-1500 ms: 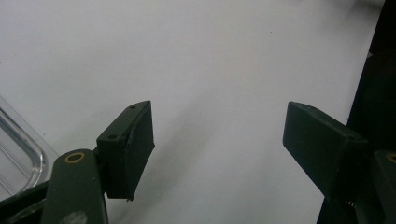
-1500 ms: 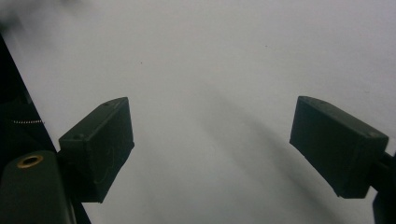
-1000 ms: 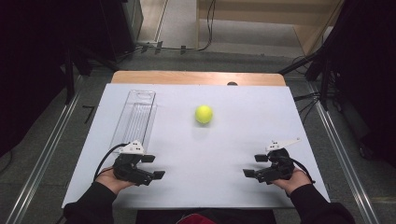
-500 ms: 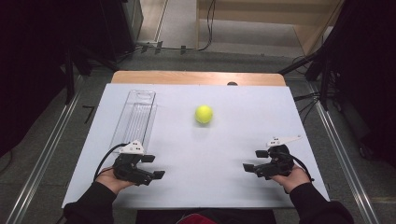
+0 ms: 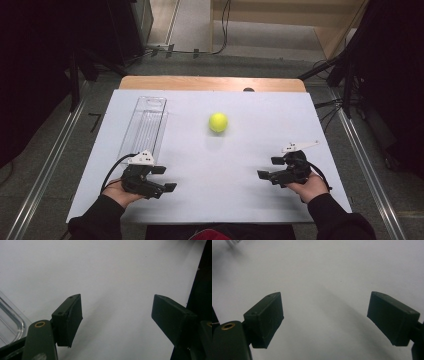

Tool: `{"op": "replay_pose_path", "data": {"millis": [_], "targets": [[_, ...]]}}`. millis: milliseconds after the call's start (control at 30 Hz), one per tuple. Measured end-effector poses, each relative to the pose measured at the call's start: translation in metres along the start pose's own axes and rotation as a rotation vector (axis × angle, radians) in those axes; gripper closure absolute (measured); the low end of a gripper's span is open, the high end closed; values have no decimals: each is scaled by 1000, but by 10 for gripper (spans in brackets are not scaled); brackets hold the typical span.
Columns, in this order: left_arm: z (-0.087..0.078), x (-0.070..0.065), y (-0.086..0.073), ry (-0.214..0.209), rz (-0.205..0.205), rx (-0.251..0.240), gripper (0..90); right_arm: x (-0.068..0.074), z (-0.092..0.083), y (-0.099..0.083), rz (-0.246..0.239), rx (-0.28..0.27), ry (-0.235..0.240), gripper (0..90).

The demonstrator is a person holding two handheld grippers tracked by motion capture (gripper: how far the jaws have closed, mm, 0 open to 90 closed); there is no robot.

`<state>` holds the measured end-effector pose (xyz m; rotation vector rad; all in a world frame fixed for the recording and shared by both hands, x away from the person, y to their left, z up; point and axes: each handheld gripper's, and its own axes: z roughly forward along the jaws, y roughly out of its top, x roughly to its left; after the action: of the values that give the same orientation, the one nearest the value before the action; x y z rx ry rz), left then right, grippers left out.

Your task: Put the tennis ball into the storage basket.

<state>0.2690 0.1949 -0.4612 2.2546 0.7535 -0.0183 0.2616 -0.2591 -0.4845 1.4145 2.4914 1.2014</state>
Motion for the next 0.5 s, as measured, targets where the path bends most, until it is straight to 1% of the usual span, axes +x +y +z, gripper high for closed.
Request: {"op": "replay_pose_path", "data": {"millis": [267,300,500], "targets": [[0,0,0,1,2,3,254,-3,2,4,2,-11,-8,116],[0,0,0,0,2,1,254,-3,3,5,9,-12,-7,116],[0,0,0,0,2,2,254,-4,5,8,4,-17,-7,117]]}}
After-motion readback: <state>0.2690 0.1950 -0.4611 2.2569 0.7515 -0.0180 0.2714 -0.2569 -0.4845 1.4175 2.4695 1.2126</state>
